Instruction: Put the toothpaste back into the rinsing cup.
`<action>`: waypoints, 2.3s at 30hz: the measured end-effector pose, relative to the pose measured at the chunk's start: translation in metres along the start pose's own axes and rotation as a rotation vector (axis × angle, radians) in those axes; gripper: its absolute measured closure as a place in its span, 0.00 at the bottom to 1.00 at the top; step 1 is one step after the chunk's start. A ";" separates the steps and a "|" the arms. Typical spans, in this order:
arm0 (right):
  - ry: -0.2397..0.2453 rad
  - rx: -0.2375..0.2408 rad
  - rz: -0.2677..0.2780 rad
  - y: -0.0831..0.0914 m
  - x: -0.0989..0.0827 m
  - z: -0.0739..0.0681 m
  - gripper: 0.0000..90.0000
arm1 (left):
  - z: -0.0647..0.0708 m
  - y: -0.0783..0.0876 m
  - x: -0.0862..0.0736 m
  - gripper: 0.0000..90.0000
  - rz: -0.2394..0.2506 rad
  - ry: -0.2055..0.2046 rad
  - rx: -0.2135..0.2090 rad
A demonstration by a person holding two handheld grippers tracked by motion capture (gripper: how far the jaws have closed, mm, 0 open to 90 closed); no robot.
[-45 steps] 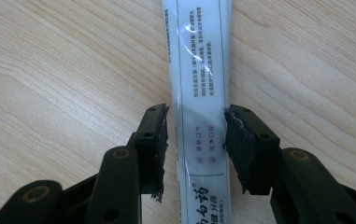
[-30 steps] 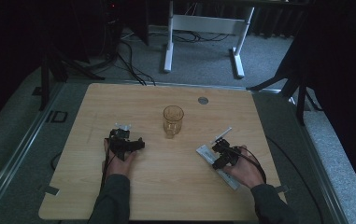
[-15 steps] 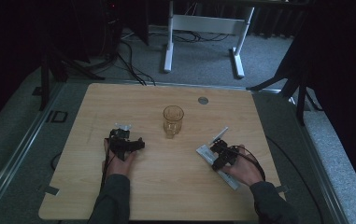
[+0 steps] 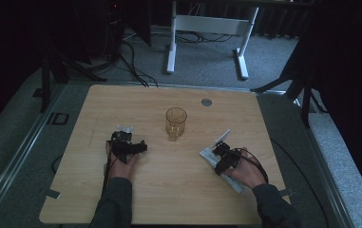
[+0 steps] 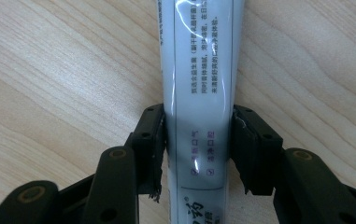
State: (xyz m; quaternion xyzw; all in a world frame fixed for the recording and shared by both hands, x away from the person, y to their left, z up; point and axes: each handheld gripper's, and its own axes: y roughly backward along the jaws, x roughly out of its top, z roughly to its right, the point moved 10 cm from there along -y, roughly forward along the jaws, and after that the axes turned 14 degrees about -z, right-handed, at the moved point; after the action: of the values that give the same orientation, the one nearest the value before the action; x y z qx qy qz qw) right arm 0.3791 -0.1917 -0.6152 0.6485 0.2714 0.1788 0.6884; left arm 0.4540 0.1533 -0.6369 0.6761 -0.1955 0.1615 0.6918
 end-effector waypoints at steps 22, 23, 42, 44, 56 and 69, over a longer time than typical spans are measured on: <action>0.035 -0.036 -0.019 0.001 0.000 -0.001 0.72 | 0.000 0.000 0.000 0.02 0.000 0.000 0.000; 0.036 -0.034 -0.017 0.001 0.000 -0.001 0.73 | 0.000 0.000 0.000 0.02 0.000 0.000 0.000; 0.033 0.001 0.050 0.013 -0.002 -0.002 0.78 | 0.000 0.000 0.000 0.02 0.000 0.000 0.000; 0.033 0.004 0.059 0.016 -0.002 -0.002 0.78 | 0.000 0.000 0.000 0.02 0.000 0.000 0.000; -0.003 0.024 0.168 0.037 0.000 0.005 0.78 | 0.000 0.000 0.000 0.02 0.000 0.000 0.000; -0.051 0.053 0.269 0.059 0.002 0.014 0.78 | 0.000 0.000 0.000 0.02 0.000 0.000 0.000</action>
State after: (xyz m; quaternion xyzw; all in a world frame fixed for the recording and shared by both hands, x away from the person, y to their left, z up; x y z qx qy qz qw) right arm 0.3955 -0.1963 -0.5565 0.7014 0.1692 0.2455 0.6474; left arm 0.4540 0.1533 -0.6369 0.6760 -0.1955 0.1616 0.6919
